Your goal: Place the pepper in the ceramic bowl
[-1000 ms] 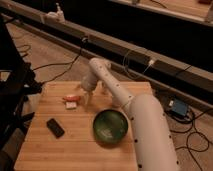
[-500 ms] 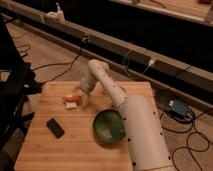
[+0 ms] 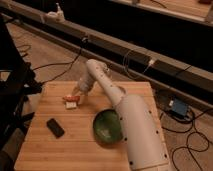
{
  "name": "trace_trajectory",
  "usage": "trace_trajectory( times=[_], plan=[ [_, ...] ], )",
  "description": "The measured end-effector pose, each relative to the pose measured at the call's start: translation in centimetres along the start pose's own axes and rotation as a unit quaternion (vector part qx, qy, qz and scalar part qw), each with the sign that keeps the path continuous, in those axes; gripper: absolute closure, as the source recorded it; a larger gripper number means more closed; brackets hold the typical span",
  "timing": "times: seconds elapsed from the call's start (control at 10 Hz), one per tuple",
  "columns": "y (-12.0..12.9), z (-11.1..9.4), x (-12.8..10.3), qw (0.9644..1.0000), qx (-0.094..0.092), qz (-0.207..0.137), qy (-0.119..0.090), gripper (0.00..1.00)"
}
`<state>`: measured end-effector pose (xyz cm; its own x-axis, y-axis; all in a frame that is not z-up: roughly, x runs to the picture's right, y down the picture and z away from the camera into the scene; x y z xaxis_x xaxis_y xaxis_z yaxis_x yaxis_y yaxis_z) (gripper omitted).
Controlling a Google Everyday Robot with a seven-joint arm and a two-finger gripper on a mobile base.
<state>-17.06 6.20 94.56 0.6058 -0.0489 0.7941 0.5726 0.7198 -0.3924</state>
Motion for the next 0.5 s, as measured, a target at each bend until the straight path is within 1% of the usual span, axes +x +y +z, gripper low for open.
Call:
trace_trajectory(
  times=[0.2, 0.3, 0.4, 0.5],
  plan=[
    [-0.1, -0.2, 0.0, 1.0, 0.0, -0.001, 0.001, 0.81],
    [-0.2, -0.6, -0.1, 1.0, 0.002, -0.001, 0.001, 0.92],
    [-0.2, -1.3, -0.4, 1.0, 0.004, 0.0, 0.001, 0.99],
    [-0.4, -2.3, -0.6, 1.0, 0.009, 0.001, 0.001, 1.0]
  ],
)
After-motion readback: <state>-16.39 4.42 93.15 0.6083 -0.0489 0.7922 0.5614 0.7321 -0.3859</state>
